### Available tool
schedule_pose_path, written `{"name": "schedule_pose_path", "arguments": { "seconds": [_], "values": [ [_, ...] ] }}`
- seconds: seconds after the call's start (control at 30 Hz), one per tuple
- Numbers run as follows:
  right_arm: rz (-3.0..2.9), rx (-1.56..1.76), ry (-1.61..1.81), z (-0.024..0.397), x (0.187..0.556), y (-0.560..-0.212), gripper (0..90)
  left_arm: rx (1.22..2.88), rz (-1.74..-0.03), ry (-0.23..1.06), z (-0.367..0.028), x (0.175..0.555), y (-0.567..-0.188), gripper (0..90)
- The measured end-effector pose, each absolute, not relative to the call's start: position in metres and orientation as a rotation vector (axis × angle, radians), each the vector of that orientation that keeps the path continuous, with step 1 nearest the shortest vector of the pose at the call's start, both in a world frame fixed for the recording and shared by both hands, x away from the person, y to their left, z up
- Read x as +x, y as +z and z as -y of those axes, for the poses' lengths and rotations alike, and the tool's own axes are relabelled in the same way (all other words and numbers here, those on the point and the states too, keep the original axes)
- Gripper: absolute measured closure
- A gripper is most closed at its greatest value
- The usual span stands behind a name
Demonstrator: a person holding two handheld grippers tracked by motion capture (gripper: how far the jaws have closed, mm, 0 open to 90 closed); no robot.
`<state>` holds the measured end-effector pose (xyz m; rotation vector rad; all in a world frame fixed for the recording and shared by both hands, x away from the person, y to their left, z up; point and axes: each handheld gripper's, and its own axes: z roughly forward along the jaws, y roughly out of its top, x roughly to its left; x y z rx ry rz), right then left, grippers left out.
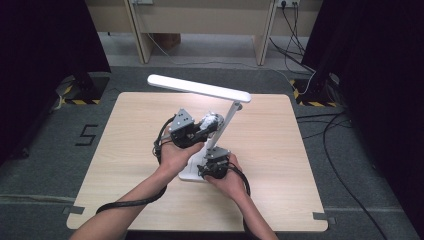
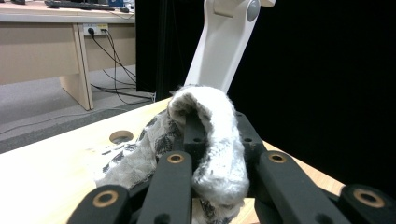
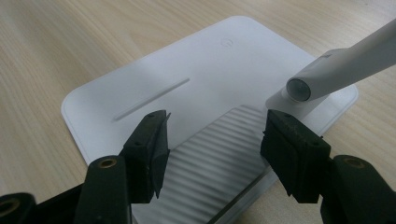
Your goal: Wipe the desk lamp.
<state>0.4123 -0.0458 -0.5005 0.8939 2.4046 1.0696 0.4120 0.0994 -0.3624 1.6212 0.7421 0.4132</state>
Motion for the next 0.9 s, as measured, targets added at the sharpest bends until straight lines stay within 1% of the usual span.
{"name": "schedule_pose_path", "arguments": {
  "seconds": [0.9],
  "values": [
    [-2.407,0.897,1.069,0.046,0.412,-0.5,41.0,1.66,-0.796,0.351,-0.1,0.418,-0.385,79.2]
  ]
}}
